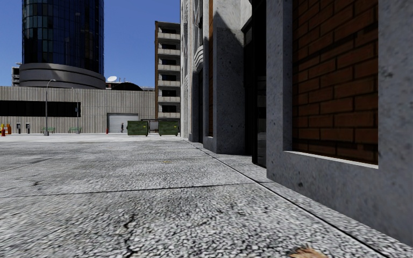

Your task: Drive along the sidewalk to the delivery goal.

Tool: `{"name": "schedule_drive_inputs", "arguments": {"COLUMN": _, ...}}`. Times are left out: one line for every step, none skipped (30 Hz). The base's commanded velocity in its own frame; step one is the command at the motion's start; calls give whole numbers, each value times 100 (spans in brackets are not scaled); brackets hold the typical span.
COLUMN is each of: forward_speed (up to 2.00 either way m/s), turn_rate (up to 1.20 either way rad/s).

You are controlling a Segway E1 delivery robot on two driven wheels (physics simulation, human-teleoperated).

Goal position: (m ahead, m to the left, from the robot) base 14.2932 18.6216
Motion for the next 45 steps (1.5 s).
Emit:
{"name": "schedule_drive_inputs", "arguments": {"forward_speed": 0, "turn_rate": 0}}
{"name": "schedule_drive_inputs", "arguments": {"forward_speed": 0, "turn_rate": 0}}
{"name": "schedule_drive_inputs", "arguments": {"forward_speed": 0, "turn_rate": 0}}
{"name": "schedule_drive_inputs", "arguments": {"forward_speed": 0, "turn_rate": 0}}
{"name": "schedule_drive_inputs", "arguments": {"forward_speed": 0, "turn_rate": 0}}
{"name": "schedule_drive_inputs", "arguments": {"forward_speed": 0, "turn_rate": 0}}
{"name": "schedule_drive_inputs", "arguments": {"forward_speed": 0, "turn_rate": 0}}
{"name": "schedule_drive_inputs", "arguments": {"forward_speed": 0, "turn_rate": 0}}
{"name": "schedule_drive_inputs", "arguments": {"forward_speed": 0, "turn_rate": 0}}
{"name": "schedule_drive_inputs", "arguments": {"forward_speed": 0, "turn_rate": 0}}
{"name": "schedule_drive_inputs", "arguments": {"forward_speed": 0, "turn_rate": 0}}
{"name": "schedule_drive_inputs", "arguments": {"forward_speed": 0, "turn_rate": 0}}
{"name": "schedule_drive_inputs", "arguments": {"forward_speed": 0, "turn_rate": 0}}
{"name": "schedule_drive_inputs", "arguments": {"forward_speed": 0, "turn_rate": 0}}
{"name": "schedule_drive_inputs", "arguments": {"forward_speed": 0, "turn_rate": 0}}
{"name": "schedule_drive_inputs", "arguments": {"forward_speed": 0, "turn_rate": 0}}
{"name": "schedule_drive_inputs", "arguments": {"forward_speed": 0, "turn_rate": 0}}
{"name": "schedule_drive_inputs", "arguments": {"forward_speed": 0, "turn_rate": 0}}
{"name": "schedule_drive_inputs", "arguments": {"forward_speed": 0, "turn_rate": 0}}
{"name": "schedule_drive_inputs", "arguments": {"forward_speed": 0, "turn_rate": 0}}
{"name": "schedule_drive_inputs", "arguments": {"forward_speed": 0, "turn_rate": 0}}
{"name": "schedule_drive_inputs", "arguments": {"forward_speed": 0, "turn_rate": 0}}
{"name": "schedule_drive_inputs", "arguments": {"forward_speed": 0, "turn_rate": 0}}
{"name": "schedule_drive_inputs", "arguments": {"forward_speed": 0, "turn_rate": 0}}
{"name": "schedule_drive_inputs", "arguments": {"forward_speed": 0, "turn_rate": 0}}
{"name": "schedule_drive_inputs", "arguments": {"forward_speed": 0, "turn_rate": 0}}
{"name": "schedule_drive_inputs", "arguments": {"forward_speed": 0, "turn_rate": 0}}
{"name": "schedule_drive_inputs", "arguments": {"forward_speed": 0, "turn_rate": 0}}
{"name": "schedule_drive_inputs", "arguments": {"forward_speed": 0, "turn_rate": 0}}
{"name": "schedule_drive_inputs", "arguments": {"forward_speed": 0, "turn_rate": 0}}
{"name": "schedule_drive_inputs", "arguments": {"forward_speed": 43, "turn_rate": 0}}
{"name": "schedule_drive_inputs", "arguments": {"forward_speed": 79, "turn_rate": 0}}
{"name": "schedule_drive_inputs", "arguments": {"forward_speed": 200, "turn_rate": 11}}
{"name": "schedule_drive_inputs", "arguments": {"forward_speed": 200, "turn_rate": 24}}
{"name": "schedule_drive_inputs", "arguments": {"forward_speed": 200, "turn_rate": 24}}
{"name": "schedule_drive_inputs", "arguments": {"forward_speed": 198, "turn_rate": 27}}
{"name": "schedule_drive_inputs", "arguments": {"forward_speed": 198, "turn_rate": 33}}
{"name": "schedule_drive_inputs", "arguments": {"forward_speed": 197, "turn_rate": 42}}
{"name": "schedule_drive_inputs", "arguments": {"forward_speed": 197, "turn_rate": 42}}
{"name": "schedule_drive_inputs", "arguments": {"forward_speed": 200, "turn_rate": 47}}
{"name": "schedule_drive_inputs", "arguments": {"forward_speed": 200, "turn_rate": 48}}
{"name": "schedule_drive_inputs", "arguments": {"forward_speed": 200, "turn_rate": 48}}
{"name": "schedule_drive_inputs", "arguments": {"forward_speed": 200, "turn_rate": 49}}
{"name": "schedule_drive_inputs", "arguments": {"forward_speed": 200, "turn_rate": 49}}
{"name": "schedule_drive_inputs", "arguments": {"forward_speed": 200, "turn_rate": 49}}
